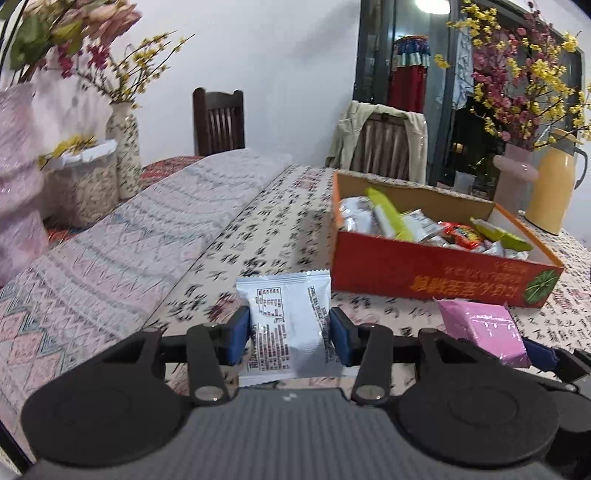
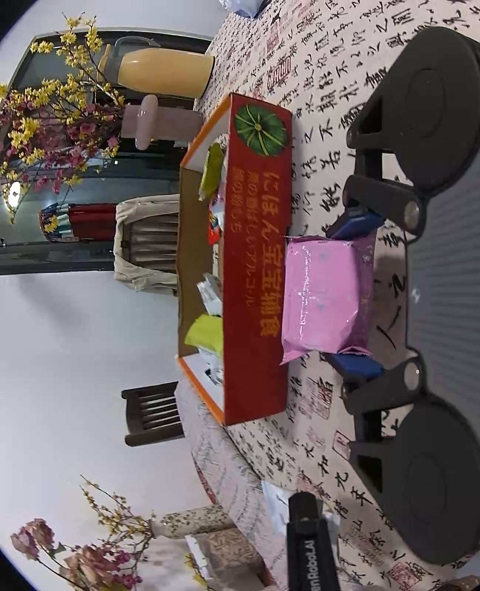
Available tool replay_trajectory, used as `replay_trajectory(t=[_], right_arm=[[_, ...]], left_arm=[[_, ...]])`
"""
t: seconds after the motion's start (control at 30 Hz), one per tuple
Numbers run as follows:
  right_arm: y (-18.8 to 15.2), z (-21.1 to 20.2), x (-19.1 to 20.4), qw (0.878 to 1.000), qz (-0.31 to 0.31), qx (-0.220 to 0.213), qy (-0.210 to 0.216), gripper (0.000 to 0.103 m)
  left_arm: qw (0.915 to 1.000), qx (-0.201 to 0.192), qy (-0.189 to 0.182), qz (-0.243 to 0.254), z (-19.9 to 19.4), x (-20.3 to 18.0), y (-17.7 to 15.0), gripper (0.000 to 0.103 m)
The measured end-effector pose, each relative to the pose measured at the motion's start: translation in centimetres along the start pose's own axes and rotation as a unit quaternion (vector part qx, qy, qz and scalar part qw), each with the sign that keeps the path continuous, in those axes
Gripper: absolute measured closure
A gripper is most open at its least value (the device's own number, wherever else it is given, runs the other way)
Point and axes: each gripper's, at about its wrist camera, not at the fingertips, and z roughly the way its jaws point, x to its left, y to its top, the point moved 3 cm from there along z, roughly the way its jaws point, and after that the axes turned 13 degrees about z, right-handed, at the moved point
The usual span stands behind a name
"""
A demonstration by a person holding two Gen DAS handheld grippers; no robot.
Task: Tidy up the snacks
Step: 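Carry the pink and white packets over the box with both grippers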
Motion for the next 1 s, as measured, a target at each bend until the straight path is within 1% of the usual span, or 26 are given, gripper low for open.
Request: replay_trajectory(t=[0.47, 0.7, 1.0], right_arm=[[3.9, -0.2, -3.1, 0.999, 0.019, -0.043, -0.008, 0.041], [6.7, 0.5, -4.3, 0.998, 0.017, -0.064, -0.012, 0.041], [10.6, 2.3, -5.5, 0.995, 0.018, -0.092, -0.018, 0.041]], left_arm=[[0.9989, -0.032, -0.021, 0.027, 0.3, -3.7, 5.1, 0.056], [0.9982, -0.044, -0.027, 0.031, 1.6, -5.1, 7.8, 0.056], [0.9975, -0.06, -0.025, 0.027, 3.8, -6.2, 10.8, 0.056]])
